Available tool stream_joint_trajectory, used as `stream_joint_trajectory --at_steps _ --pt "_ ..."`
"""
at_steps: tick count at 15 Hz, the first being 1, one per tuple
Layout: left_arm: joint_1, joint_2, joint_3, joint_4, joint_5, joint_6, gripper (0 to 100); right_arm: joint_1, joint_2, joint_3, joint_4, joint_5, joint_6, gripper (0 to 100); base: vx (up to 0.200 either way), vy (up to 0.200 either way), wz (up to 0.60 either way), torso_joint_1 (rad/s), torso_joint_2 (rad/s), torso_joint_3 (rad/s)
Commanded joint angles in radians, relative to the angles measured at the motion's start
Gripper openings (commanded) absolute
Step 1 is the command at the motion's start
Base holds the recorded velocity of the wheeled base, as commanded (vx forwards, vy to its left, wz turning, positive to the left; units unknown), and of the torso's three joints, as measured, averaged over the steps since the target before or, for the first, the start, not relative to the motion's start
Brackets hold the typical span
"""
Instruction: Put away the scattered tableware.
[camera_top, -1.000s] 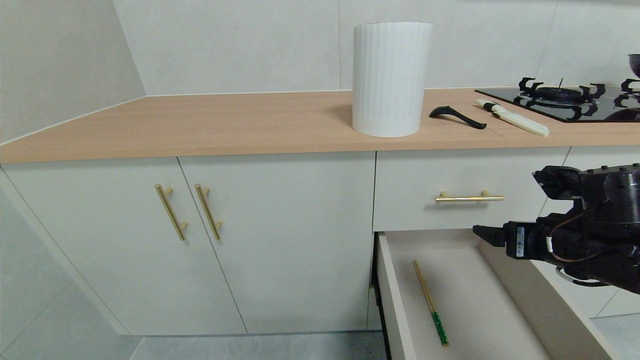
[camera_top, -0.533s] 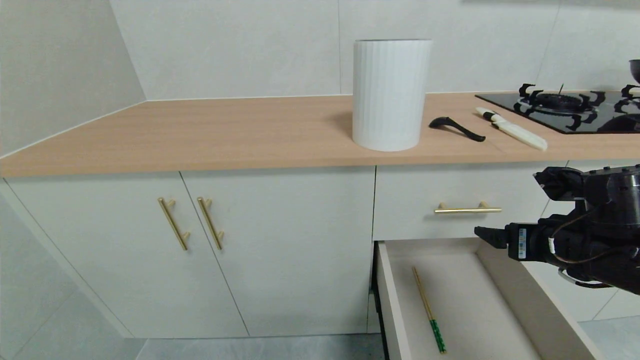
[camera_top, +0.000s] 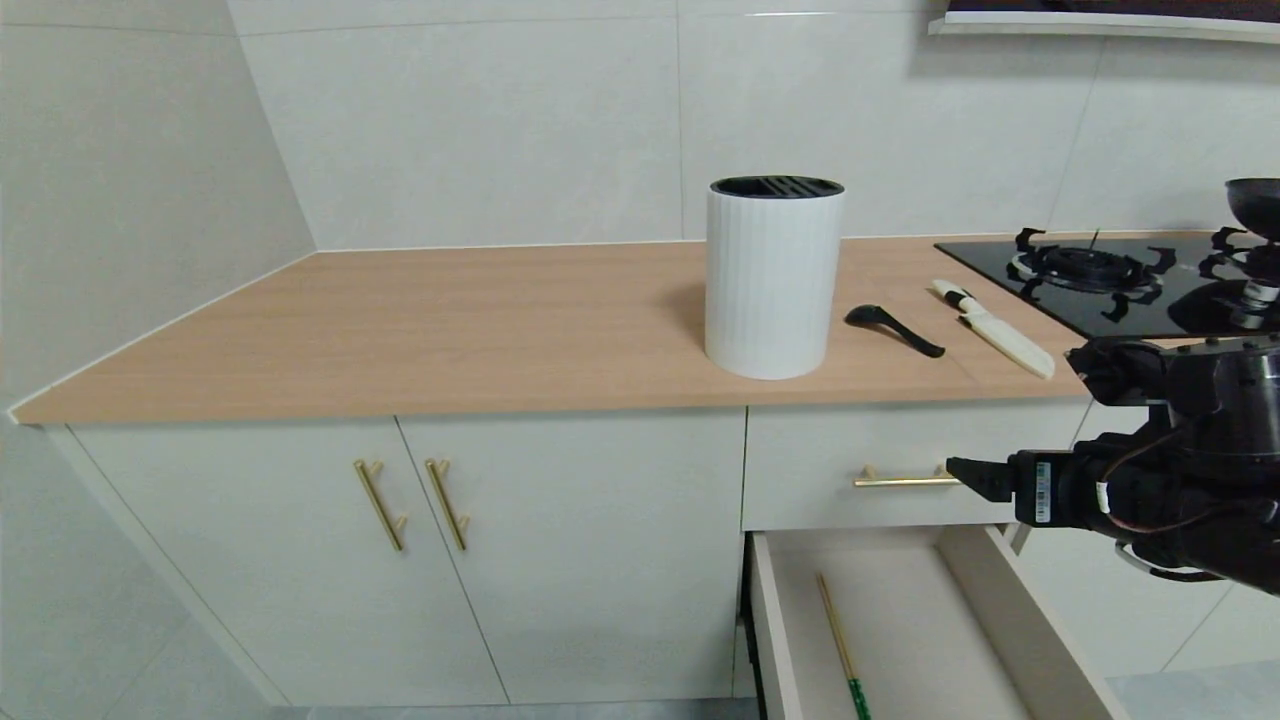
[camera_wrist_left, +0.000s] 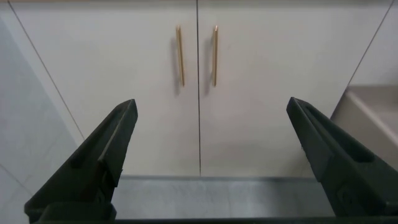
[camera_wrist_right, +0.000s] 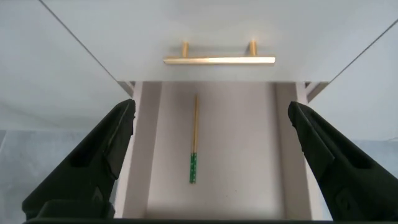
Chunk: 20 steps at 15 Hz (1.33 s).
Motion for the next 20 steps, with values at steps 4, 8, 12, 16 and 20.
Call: stream_joint_trajectory --at_steps 4,8,12,16,20 --pt "0.0 0.0 0.0 0.0 0.0 0.0 100 0.003 0.011 0.004 -0.001 0.001 -0.001 100 0.0 0.0 0.0 0.202 -0.49 -0.283" --pt "0.0 0.002 0.0 -0.002 0.0 -0.001 100 0.006 0.014 0.008 -0.001 0.002 -0.001 100 0.0 0.0 0.0 0.212 -0.48 -0.267" --pt "0.0 0.002 0.0 0.0 0.0 -0.001 100 0.007 0.022 0.017 -0.001 0.001 -0.034 100 0.0 0.0 0.0 0.057 -0.12 -0.063" --pt "0.0 0.002 0.0 0.0 0.0 -0.001 100 0.0 0.04 0.013 -0.004 0.001 -0.028 100 0.0 0.0 0.0 0.0 0.0 0.0" --pt "0.0 0.002 0.0 0.0 0.0 -0.001 100 -0.078 0.115 -0.038 -0.121 0.025 -0.033 100 0.0 0.0 0.0 0.0 0.0 0.0"
